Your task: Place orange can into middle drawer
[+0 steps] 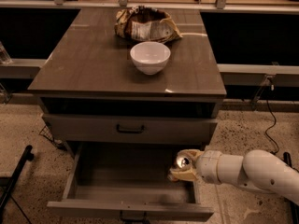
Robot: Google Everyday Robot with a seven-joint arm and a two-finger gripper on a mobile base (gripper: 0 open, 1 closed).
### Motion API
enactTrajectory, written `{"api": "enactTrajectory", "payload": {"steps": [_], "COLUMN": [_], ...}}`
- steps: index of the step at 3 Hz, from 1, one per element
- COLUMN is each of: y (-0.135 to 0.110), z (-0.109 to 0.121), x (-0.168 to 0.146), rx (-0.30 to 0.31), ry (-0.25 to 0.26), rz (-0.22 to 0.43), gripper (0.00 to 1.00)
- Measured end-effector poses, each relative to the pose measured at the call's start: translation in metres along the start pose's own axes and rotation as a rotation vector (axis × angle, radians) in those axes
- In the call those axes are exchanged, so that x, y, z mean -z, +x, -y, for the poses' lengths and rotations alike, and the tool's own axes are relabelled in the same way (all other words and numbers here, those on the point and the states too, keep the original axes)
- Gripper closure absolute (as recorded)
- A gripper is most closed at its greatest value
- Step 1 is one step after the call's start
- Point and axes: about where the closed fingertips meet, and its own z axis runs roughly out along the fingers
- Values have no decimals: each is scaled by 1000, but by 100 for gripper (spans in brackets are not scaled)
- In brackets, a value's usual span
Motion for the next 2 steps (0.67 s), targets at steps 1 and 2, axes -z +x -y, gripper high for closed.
{"api": "enactTrajectory", "payload": {"steps": [1, 2], "y": [18, 50], "z": [-2, 1], "x": [-19, -41], "rx": [42, 67], "ry": [-11, -14], "rz": [-32, -29], "gripper": [100, 100]}}
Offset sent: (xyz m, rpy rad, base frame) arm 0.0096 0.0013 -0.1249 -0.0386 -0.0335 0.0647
